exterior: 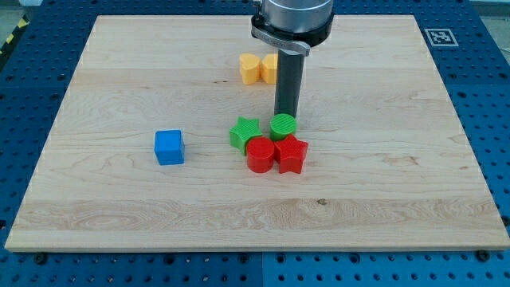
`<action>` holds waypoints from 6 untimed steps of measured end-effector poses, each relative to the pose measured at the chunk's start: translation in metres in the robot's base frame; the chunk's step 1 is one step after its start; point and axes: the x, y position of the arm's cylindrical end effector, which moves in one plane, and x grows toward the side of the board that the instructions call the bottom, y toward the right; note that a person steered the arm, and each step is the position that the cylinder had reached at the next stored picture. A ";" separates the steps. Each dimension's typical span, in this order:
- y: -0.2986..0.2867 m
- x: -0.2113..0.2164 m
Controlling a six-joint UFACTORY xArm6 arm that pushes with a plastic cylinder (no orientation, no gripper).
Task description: Point your arm closer to the green star
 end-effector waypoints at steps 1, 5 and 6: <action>-0.030 -0.028; -0.115 0.009; -0.110 0.014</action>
